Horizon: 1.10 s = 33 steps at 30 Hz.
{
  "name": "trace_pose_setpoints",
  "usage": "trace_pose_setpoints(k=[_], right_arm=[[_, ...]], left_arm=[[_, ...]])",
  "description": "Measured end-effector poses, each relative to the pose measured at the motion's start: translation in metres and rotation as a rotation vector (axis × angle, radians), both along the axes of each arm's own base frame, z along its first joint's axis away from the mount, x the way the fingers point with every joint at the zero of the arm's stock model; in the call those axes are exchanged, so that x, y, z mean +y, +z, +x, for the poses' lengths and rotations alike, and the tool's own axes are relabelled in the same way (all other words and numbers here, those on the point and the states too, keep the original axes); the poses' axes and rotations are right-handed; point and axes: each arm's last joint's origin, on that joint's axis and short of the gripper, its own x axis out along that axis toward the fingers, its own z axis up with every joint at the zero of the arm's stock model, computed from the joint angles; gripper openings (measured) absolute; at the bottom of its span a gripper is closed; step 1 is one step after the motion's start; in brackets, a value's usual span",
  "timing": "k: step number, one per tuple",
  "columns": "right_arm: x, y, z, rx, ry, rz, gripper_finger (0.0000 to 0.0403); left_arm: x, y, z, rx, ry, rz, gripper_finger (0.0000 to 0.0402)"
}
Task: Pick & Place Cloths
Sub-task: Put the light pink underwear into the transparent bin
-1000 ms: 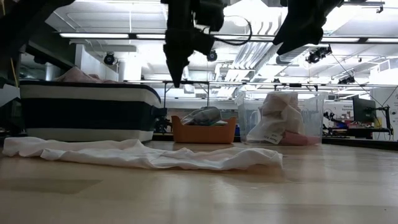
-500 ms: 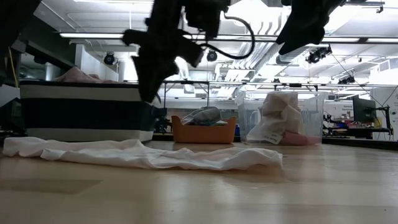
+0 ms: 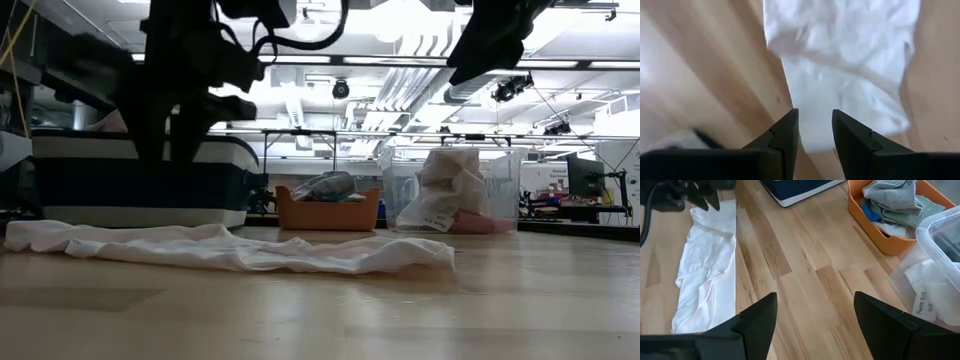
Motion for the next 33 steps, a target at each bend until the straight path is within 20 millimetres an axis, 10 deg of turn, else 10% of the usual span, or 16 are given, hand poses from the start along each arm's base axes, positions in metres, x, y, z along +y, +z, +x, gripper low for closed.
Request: trace_pose_setpoints(k=[8, 14, 21, 33], right_arm=[[0.001, 0.0, 0.0, 0.002, 0.021, 0.022, 0.0256], [0.001, 0.0, 0.0, 0.002, 0.019, 0.025, 0.0256], [0.002, 0.0, 0.0, -0.008, 0.004, 0.089, 0.0256], [0.003, -0.001, 0.0, -0.008, 0.0, 0.149, 0.0256]], left_arm=[[-0.005, -0.02, -0.002, 0.011, -0.086, -0.028, 0.0129], [-0.006, -0.02, -0.001, -0.002, 0.067, -0.075, 0.0222], [-0.009, -0.02, 0.01, -0.114, 0.528, -0.154, 0.0312], [-0.013, -0.032, 0.02, -0.139, 1.117, -0.2, 0.0304]])
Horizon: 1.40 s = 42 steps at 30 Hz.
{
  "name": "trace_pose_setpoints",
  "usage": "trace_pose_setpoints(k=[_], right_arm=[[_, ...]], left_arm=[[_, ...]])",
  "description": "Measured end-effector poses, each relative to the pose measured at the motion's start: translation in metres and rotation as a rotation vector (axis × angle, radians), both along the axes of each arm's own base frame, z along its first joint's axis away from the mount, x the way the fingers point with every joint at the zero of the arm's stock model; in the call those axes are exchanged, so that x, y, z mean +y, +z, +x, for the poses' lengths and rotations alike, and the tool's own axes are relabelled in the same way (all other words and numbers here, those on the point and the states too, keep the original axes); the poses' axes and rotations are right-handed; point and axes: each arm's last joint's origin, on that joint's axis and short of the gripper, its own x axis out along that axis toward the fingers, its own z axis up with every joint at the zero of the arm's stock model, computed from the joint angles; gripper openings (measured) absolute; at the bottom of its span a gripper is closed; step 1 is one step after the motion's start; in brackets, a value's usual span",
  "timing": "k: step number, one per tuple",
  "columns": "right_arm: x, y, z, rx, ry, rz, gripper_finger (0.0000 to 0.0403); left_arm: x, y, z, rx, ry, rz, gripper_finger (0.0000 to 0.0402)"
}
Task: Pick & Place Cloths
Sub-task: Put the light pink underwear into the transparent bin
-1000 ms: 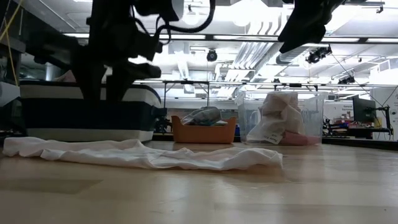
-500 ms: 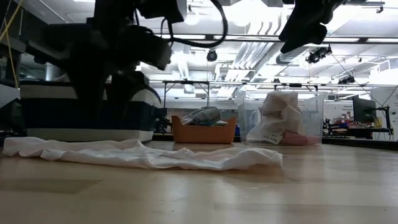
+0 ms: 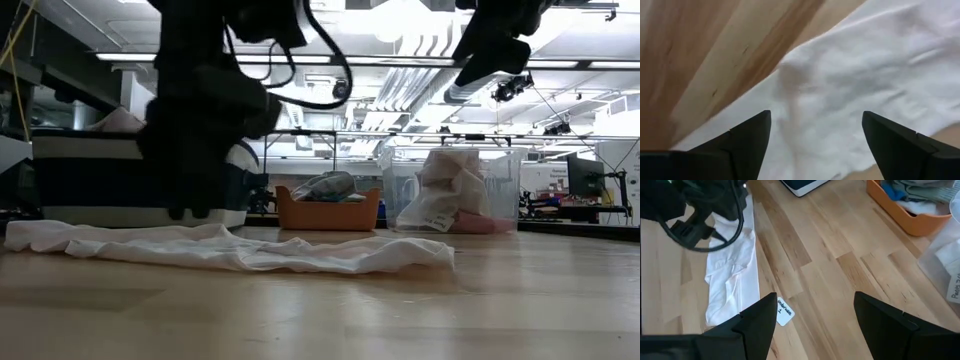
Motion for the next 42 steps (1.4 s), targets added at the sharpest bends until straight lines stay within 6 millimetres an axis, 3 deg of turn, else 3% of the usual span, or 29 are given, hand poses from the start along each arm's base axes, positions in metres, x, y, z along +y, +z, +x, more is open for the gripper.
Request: trace_pose_setpoints(k=[11, 22, 31, 38, 42], right_arm=[[0.008, -0.001, -0.001, 0.009, 0.041, -0.001, 0.0256], [0.027, -0.001, -0.004, 0.01, 0.128, -0.004, 0.0256], [0.034, -0.001, -0.006, 0.007, 0.147, 0.009, 0.0256], [0.037, -0.001, -0.006, 0.0, 0.133, -0.021, 0.0256], [0.039, -0.001, -0.007, 0.0, 0.146, -0.021, 0.0256]], left_arm=[[-0.008, -0.032, 0.007, 0.078, 0.201, 0.028, 0.0301], [-0.009, -0.053, 0.009, 0.142, 0.23, 0.044, 0.0284], [-0.009, -0.053, 0.01, 0.128, 0.223, 0.051, 0.0168], [-0.008, -0.054, 0.012, 0.105, 0.107, 0.084, 0.0028], [-0.009, -0.053, 0.012, 0.101, 0.035, 0.092, 0.0014]])
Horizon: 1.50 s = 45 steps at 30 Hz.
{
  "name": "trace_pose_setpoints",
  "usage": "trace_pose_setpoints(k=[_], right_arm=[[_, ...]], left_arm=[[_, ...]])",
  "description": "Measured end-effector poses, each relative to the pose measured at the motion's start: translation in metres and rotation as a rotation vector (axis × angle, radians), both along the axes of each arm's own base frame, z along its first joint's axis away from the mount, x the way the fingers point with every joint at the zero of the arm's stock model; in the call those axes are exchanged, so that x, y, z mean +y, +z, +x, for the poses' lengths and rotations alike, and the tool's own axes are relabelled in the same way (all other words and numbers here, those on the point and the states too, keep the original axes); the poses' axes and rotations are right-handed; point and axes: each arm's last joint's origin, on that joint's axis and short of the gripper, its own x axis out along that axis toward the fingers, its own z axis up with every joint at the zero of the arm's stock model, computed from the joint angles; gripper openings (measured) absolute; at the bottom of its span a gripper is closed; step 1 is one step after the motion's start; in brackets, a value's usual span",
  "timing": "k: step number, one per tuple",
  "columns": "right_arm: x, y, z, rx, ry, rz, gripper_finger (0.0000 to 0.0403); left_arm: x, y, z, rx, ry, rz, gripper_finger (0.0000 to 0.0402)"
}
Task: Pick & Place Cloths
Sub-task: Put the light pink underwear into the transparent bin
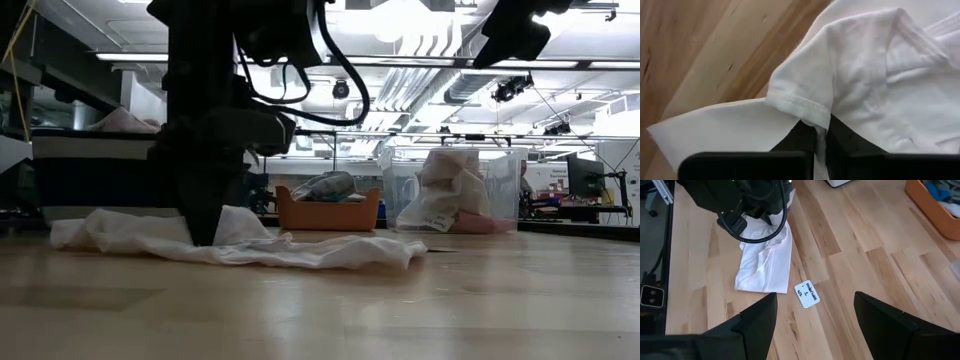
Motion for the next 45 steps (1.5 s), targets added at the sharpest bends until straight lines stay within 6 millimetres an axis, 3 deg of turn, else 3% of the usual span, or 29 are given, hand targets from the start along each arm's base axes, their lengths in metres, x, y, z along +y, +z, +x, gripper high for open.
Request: trace_pose_setpoints(k=[7, 13, 19, 24, 30, 36, 45], right_arm=[[0.003, 0.0, -0.001, 0.0, 0.016, -0.002, 0.0256], [0.003, 0.0, -0.001, -0.001, 0.02, -0.008, 0.0256], [0.004, 0.002, 0.0, -0.029, 0.04, -0.09, 0.0256], [0.014, 0.007, 0.009, -0.187, 0.132, -0.225, 0.0256], [0.022, 0.001, 0.015, -0.323, 0.215, -0.306, 0.0256], [0.021, -0.002, 0.016, -0.381, 0.039, -0.3, 0.0256], [0.024, 0.0, 0.014, -0.387, 0.019, -0.377, 0.0256]], left_arm=[[-0.004, 0.035, 0.009, -0.118, -0.153, 0.02, 0.0006], [-0.005, 0.093, 0.02, -0.29, -0.324, 0.089, 0.0004], [-0.003, 0.136, 0.021, -0.329, -0.523, 0.2, 0.0004], [0.0, 0.162, 0.022, -0.299, -0.666, 0.354, 0.0004], [0.003, 0.194, 0.029, -0.389, -0.618, 0.528, 0.0004], [0.008, 0.218, 0.03, -0.438, -0.475, 0.705, 0.0004], [0.009, 0.235, 0.035, -0.479, -0.478, 0.846, 0.0004]])
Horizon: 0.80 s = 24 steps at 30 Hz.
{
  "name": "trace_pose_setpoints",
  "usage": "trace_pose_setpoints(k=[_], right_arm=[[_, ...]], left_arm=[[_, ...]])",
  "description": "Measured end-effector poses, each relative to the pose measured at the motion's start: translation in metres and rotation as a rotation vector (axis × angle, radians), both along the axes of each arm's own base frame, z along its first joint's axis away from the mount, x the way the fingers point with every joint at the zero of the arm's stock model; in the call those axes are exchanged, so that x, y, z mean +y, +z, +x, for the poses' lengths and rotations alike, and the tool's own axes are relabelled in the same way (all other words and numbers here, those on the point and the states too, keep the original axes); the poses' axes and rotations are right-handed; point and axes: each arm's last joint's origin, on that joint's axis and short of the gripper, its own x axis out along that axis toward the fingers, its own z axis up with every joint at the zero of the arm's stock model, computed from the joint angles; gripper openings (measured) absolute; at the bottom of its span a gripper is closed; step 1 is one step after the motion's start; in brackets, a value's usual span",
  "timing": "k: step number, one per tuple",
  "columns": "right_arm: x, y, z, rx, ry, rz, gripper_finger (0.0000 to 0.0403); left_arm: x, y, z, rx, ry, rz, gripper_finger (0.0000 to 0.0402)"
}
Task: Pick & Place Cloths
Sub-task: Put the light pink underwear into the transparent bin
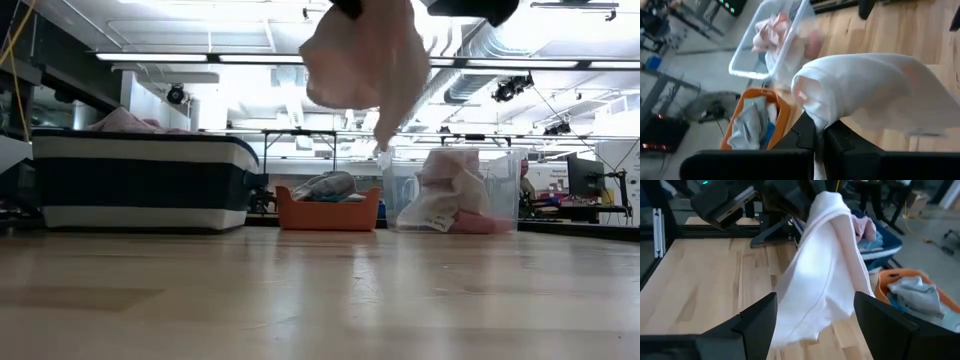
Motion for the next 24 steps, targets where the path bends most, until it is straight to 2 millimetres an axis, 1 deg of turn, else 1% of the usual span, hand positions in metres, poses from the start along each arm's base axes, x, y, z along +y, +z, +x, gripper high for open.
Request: trace_pose_setpoints(k=[7, 12, 24], right_arm=[[0.001, 0.003, 0.001, -0.002, 0.051, -0.12, 0.0256], [0.001, 0.009, 0.004, -0.038, 0.089, -0.171, 0.0256], [-0.017, 0.011, 0.009, -0.041, 0.016, -0.202, 0.0256]], left_arm=[[-0.002, 0.008, 0.008, -0.05, -0.067, 0.055, 0.0004], [-0.004, 0.014, 0.013, -0.094, -0.135, 0.051, 0.0004], [-0.01, 0.023, 0.021, -0.187, -0.287, -0.02, 0.0003]])
